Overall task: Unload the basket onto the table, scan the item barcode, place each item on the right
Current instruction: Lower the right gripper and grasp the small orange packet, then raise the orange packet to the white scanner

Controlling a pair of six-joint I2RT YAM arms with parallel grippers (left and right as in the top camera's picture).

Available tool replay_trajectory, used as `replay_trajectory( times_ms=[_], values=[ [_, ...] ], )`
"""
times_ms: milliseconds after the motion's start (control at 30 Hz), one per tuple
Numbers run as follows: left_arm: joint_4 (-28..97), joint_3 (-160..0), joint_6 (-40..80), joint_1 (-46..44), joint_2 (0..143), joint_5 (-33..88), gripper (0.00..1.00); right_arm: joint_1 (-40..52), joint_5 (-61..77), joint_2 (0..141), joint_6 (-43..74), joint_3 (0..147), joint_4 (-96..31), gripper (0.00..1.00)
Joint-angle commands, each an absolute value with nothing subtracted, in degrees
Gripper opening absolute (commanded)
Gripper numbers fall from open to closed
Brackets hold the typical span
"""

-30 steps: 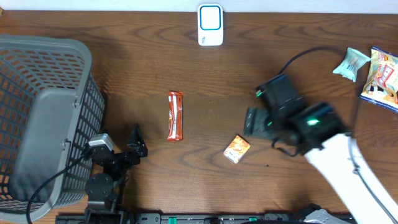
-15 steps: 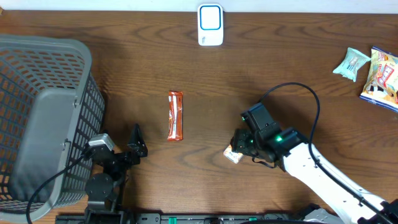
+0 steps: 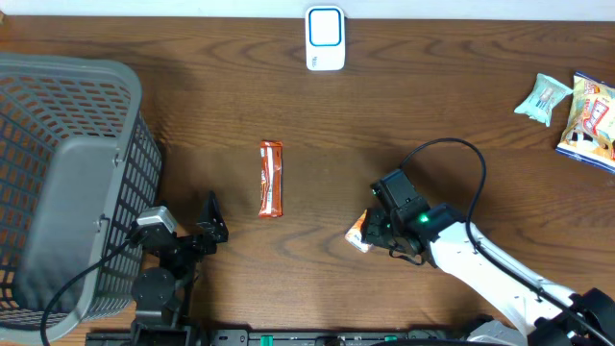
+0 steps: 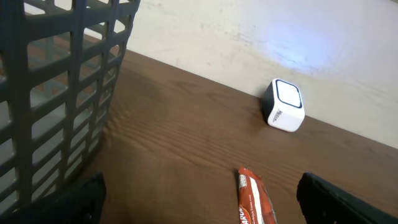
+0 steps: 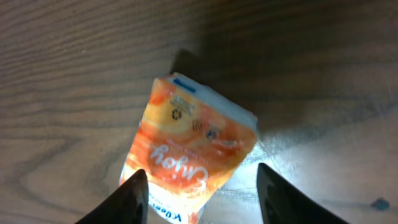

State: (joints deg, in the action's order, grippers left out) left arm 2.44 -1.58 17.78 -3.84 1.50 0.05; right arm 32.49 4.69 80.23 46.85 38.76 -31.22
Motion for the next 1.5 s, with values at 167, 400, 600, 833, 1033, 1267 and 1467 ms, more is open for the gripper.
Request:
replay_trajectory(
  times_ms=[167, 400, 600, 833, 1033, 1267, 1467],
  values=[
    [4.19, -0.23, 17.89, -3.6, 1.34, -0.49, 0.98, 32.67, 4.29, 87.09, 47.31, 38.35, -30.13, 0.4],
    [4.19, -0.23, 17.89, -3.6, 1.34, -0.49, 0.98, 30.13, 8.43, 88.07, 41.5, 38.35, -28.4, 0.01],
    [4.19, -0.23, 17.89, -3.6, 1.34, -0.49, 0.98, 22.9, 33.89, 87.2, 18.74, 38.44, -20.6, 0.01],
    [4.19, -0.23, 17.89, -3.6, 1.34, -0.49, 0.98, 13.56, 78.91, 87.13, -1.87, 38.44, -8.21, 0.01],
    [4.19, -0.23, 17.89, -3.6, 1.34, -0.49, 0.98, 13.13, 89.45, 87.11, -12.1, 38.44, -3.99, 0.01],
    [4.19, -0.23, 17.89, -3.6, 1.34, -0.49, 0.98, 13.21, 89.47, 87.11, -11.2, 38.44, -2.33, 0.01],
    [4.19, -0.23, 17.89, -3.6, 1.34, -0.51, 0.98, 13.28, 80.66, 87.11, -11.51, 38.44, -1.06, 0.01]
  ],
)
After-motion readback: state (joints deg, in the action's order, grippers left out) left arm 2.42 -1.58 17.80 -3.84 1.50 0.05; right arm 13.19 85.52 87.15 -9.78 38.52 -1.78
